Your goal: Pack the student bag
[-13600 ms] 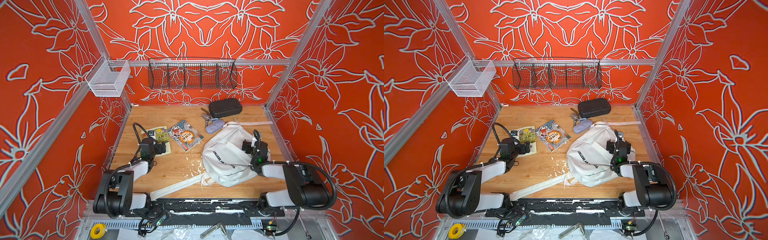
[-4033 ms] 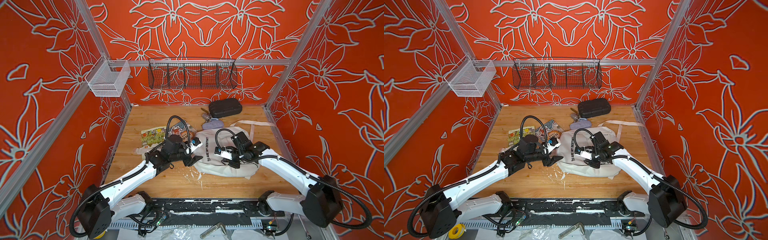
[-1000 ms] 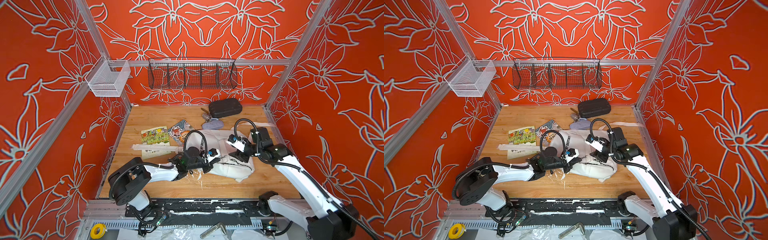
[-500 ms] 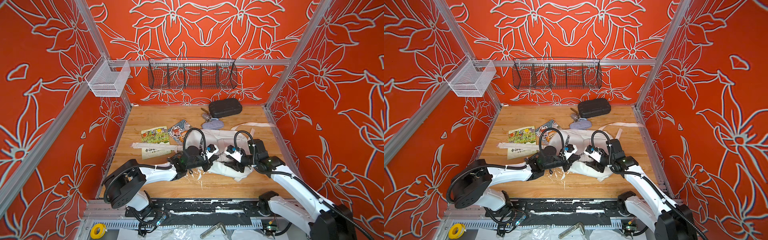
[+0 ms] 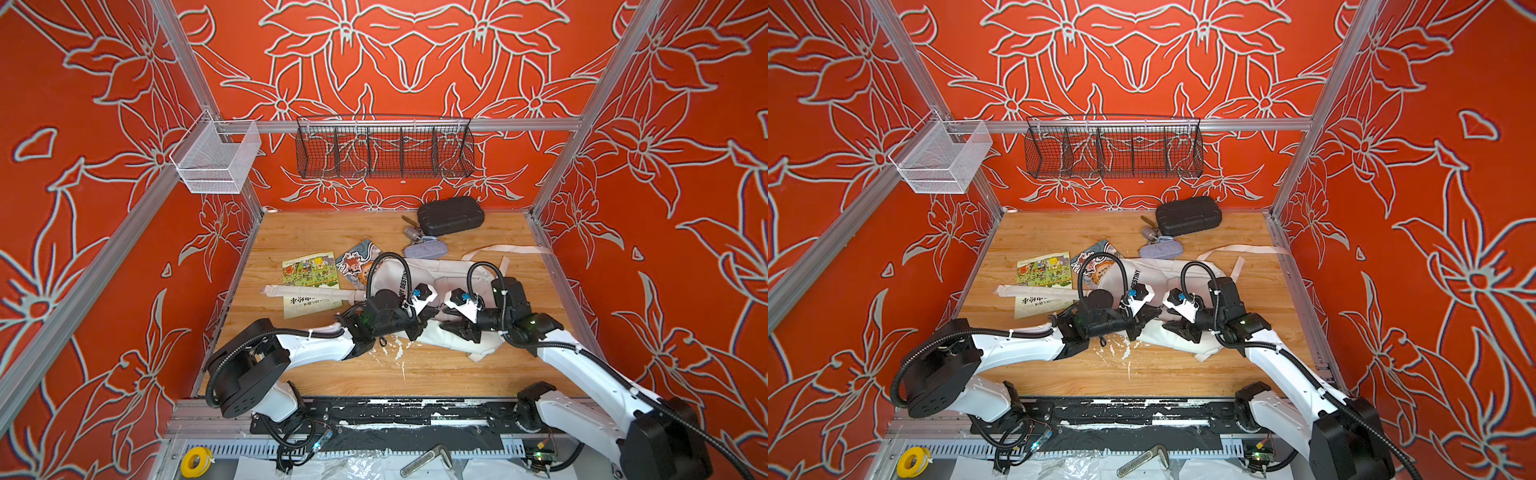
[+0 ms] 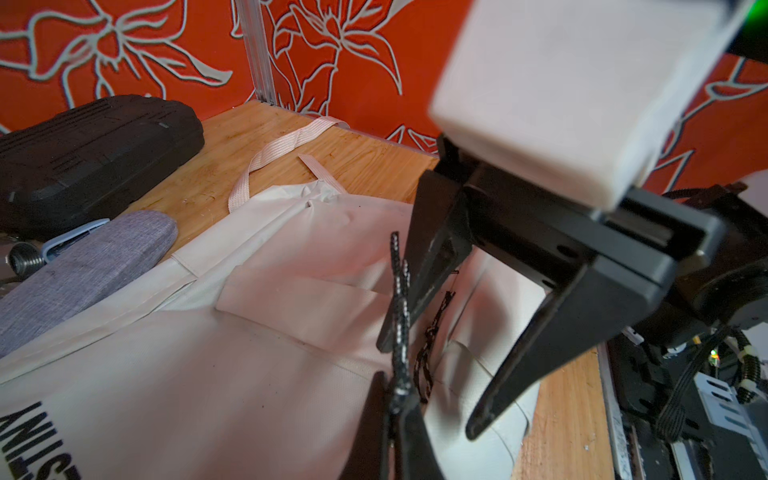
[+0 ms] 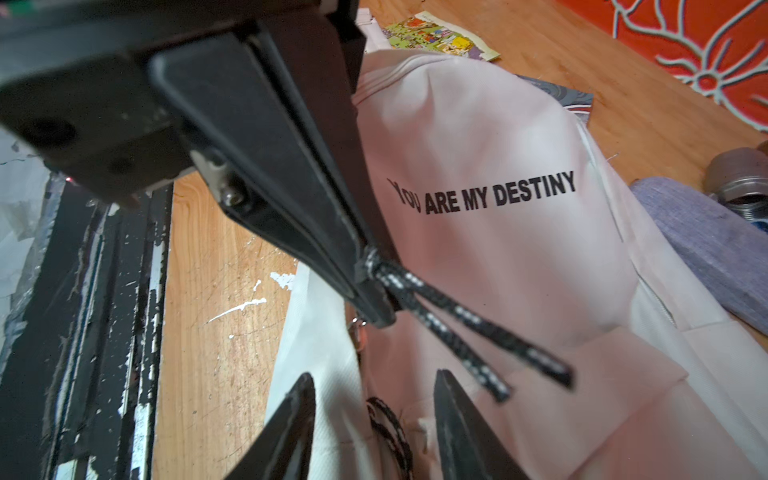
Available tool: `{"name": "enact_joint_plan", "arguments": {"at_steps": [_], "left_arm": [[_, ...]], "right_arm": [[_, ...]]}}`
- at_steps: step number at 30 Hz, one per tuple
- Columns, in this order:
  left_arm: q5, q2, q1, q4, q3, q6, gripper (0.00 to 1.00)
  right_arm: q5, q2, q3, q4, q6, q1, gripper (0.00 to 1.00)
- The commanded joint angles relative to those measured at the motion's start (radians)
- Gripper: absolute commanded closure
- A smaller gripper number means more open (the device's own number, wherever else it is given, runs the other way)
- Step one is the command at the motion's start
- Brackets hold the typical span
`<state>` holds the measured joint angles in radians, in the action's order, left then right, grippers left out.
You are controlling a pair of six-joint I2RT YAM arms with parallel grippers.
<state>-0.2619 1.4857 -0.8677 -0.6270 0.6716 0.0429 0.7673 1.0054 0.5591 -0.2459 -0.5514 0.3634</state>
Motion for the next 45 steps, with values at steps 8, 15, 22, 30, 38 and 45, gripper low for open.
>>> {"name": "enact_joint_plan", "arguments": {"at_steps": [8,15,22,30,38,45], "left_arm": [[-0.033,-0.049,0.011,0.001,0.063,-0.07,1.0],[-0.038,-0.051,0.011,0.009,0.065,-0.088,1.0],[-0.022,-0.063,0.012,0.05,0.077,-0.072,1.0],[-0.032,-0.054,0.012,0.037,0.082,-0.096,1.0],[-0.021,-0.056,0.011,0.043,0.077,-0.099,1.0],[0.023,-0.094,0.032,0.092,0.053,-0.082,1.0]], "right_arm": [[-0.056,0.067,0.065,-0.066,-0.056,0.041,0.52],[-0.08,0.05,0.061,0.0,-0.009,0.042,0.63],[-0.089,0.05,0.049,-0.006,0.001,0.048,0.69],[-0.086,0.073,0.059,0.035,-0.004,0.083,0.6],[-0.084,0.071,0.059,0.059,0.011,0.092,0.79],[-0.137,0.038,0.068,-0.029,-0.022,0.092,1.0]]}}
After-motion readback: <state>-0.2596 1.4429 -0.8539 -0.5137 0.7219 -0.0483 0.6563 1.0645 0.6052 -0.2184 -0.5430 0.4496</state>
